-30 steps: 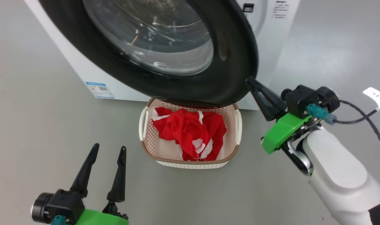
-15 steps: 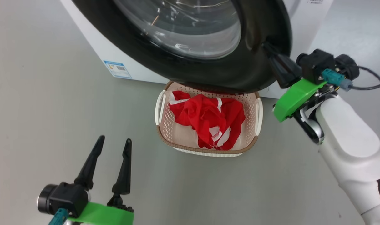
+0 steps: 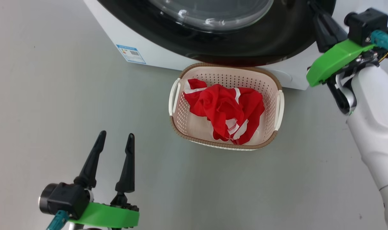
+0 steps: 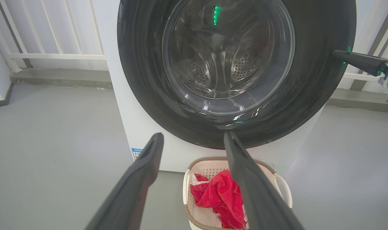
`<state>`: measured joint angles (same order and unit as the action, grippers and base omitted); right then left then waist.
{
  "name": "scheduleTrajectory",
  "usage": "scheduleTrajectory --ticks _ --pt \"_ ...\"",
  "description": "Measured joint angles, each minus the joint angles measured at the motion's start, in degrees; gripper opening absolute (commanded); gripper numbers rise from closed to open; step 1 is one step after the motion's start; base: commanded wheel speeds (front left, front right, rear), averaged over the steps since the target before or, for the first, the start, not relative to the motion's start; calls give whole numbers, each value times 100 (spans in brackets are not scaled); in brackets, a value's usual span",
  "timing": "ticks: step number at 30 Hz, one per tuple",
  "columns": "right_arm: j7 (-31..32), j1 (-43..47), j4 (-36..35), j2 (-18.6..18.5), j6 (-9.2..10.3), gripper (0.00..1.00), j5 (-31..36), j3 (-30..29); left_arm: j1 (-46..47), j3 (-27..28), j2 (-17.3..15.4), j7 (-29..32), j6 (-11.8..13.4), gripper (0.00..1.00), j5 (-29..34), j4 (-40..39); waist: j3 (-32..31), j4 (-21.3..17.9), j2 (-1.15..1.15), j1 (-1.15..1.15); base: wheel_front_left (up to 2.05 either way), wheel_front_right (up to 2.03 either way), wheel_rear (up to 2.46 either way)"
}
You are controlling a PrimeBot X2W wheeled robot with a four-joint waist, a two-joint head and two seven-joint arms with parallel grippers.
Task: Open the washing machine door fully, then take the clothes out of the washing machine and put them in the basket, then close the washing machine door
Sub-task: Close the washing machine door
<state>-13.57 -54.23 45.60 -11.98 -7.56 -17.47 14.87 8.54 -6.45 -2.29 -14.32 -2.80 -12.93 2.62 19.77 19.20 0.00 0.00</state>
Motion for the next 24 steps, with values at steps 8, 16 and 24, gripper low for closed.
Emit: scheduleTrajectory --ticks 8,16,24 --pt "-34 -604 411 -35 0 0 12 -141 38 -53 3 0 -2 100 -41 0 235 112 0 0 0 0 0" --pt "-108 -862 592 11 -56 0 18 -327 135 -66 8 0 -19 100 -51 32 417 195 0 0 0 0 0" --pt "-107 -861 587 98 -55 0 16 -394 210 -63 8 0 -19 100 38 110 420 148 0 0 0 0 0"
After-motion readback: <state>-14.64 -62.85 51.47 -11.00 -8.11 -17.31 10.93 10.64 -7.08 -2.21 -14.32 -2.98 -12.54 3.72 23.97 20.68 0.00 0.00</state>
